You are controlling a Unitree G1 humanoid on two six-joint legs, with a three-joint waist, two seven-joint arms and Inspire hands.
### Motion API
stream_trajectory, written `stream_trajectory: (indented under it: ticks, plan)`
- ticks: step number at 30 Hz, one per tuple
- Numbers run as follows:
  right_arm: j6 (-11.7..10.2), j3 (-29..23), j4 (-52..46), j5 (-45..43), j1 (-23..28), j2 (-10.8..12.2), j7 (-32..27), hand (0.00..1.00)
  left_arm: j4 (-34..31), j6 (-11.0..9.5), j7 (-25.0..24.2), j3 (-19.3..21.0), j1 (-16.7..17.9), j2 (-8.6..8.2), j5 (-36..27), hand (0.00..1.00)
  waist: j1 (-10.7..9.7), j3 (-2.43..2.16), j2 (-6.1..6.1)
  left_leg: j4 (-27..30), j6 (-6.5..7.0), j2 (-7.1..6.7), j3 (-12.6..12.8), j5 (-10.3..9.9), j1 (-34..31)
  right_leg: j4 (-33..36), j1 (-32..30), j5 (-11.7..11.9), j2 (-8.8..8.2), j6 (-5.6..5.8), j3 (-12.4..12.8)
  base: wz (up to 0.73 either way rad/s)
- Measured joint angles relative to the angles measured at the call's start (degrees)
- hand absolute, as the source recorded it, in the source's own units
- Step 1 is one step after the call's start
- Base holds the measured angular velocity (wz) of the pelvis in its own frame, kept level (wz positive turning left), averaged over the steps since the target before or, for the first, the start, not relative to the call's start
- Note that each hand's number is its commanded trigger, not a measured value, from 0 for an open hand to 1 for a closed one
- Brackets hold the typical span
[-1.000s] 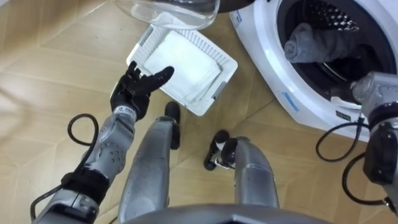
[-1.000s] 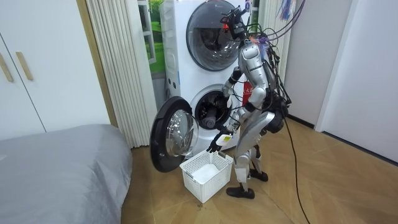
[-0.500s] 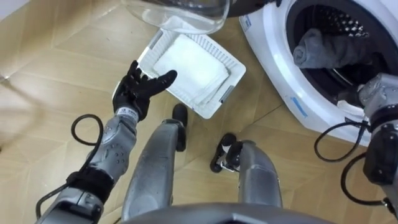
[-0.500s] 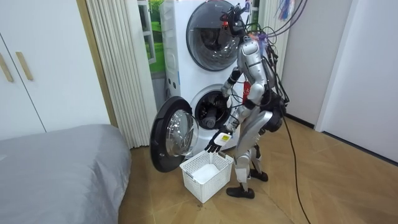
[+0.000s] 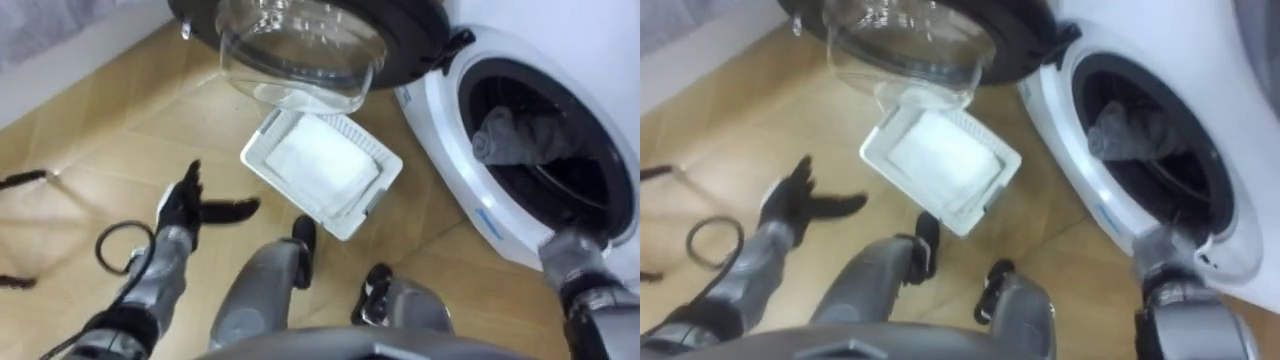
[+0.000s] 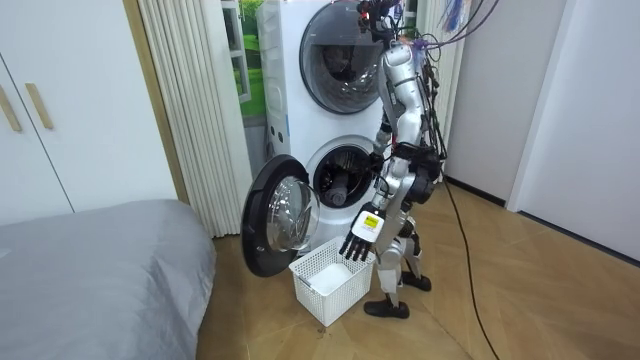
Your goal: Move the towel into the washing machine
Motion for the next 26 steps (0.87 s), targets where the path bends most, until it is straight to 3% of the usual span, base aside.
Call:
stream_trajectory:
  ticks: [4, 6, 8, 14, 22, 26]
  plan:
    - [-0.04, 0.94, 0.02, -7.53, 5.4, 2.01, 3.12, 0.0, 0.35, -0.06, 0.48, 2.08, 3.91, 0.0, 1.71, 0.0, -0.72, -0.32, 0.04, -2.86, -0.27, -0.12, 0.09, -0.02, 5.86, -4.1, 5.74, 1.38, 0.62, 0.31, -0.1, -0.06]
    - [-0.08, 1.88, 0.28, -13.08, 8.11, 2.98, 6.33, 0.0, 1.31, -0.22, 0.47, 2.29, 5.66, -0.33, 2.28, 0.0, -1.18, -1.3, 0.09, -4.17, -0.39, -0.35, 0.11, -0.06, 9.21, -6.27, 9.32, 1.89, 0.89, 0.5, 0.27, -0.06]
    - [-0.06, 2.08, 0.46, -15.9, 9.96, 3.6, 8.29, 0.0, 2.31, -0.44, 0.36, 3.29, 6.22, -1.09, 3.63, 0.0, -1.11, -1.55, 0.17, -5.16, -0.52, -0.78, 0.2, 0.02, 11.64, -7.31, 11.7, 2.22, 0.98, 0.59, 0.34, -0.08]
    - [0.11, 2.57, 0.47, -22.37, 12.56, 6.41, 9.64, 0.0, 3.42, -0.5, -0.22, 3.36, 7.91, -1.79, 4.04, 0.0, -1.41, -1.33, -0.22, -6.88, -1.12, -0.71, 1.08, -0.32, 17.93, -9.5, 17.76, 2.3, 1.29, 0.48, 1.02, -0.1]
    - [0.26, 2.44, 0.07, -28.17, 12.75, 7.63, 12.27, 0.0, 2.83, -0.38, -0.8, 5.14, 10.17, -3.59, 5.56, 0.0, -2.45, -1.38, -0.75, -8.44, -1.29, -0.82, 2.86, -0.43, 22.03, -12.22, 21.32, 2.34, 1.48, 0.46, 3.33, -0.1]
    - [1.98, 1.79, 1.62, -30.55, 12.56, 8.64, 14.84, 0.0, 3.5, 1.12, -2.07, 7.26, 10.07, -3.93, 6.81, 0.0, -2.76, -1.29, -0.76, -8.96, -1.64, -0.78, 3.07, -0.69, 23.74, -12.12, 22.65, 2.39, 1.54, 0.45, 3.64, -0.05]
